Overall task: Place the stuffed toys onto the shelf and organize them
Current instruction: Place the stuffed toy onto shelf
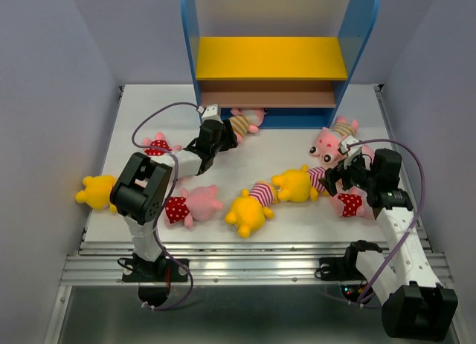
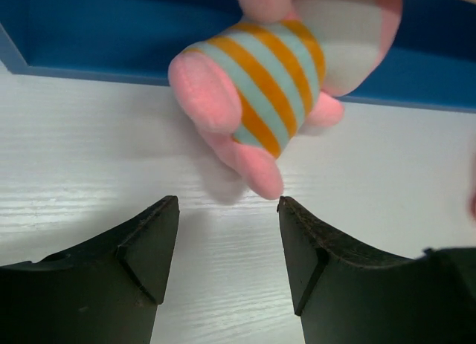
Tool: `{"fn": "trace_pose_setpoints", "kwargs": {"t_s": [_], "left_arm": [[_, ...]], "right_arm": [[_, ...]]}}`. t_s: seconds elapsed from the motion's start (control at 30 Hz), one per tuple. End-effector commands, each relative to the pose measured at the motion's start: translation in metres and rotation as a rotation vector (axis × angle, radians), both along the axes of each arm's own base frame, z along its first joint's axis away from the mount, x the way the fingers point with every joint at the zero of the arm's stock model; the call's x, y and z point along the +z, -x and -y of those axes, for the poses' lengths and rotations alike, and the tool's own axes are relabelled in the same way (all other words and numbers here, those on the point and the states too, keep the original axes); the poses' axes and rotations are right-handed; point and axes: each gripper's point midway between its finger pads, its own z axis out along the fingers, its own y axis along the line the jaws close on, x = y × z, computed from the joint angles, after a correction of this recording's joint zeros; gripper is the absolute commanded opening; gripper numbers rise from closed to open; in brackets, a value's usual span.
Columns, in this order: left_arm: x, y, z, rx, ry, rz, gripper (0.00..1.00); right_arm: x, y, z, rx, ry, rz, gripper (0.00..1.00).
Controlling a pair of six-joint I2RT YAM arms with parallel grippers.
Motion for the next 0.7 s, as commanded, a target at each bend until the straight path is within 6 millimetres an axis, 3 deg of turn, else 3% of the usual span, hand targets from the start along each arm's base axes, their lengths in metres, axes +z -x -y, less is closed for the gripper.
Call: {"fn": "trace_pose_setpoints", "kwargs": {"t_s": [0.0,0.27,0.67], "left_arm": [[0.013,-0.019,-0.005,0.030,-0.054,0.058,0.66],[0.013,-0.035,0.014,0.012,0.014,0.094,0.66],[0.018,-0.043,0.034,0.002,0.163,0.101,0.65]], "right_arm": [[0.011,-0.005,0.001,0.006,0.012,0.046,1.00],[0.010,-0.006,0.002,0.006,0.014,0.041,1.00],[0.010,-0.005,0.002,0.007,0.014,0.043,1.00]]}}
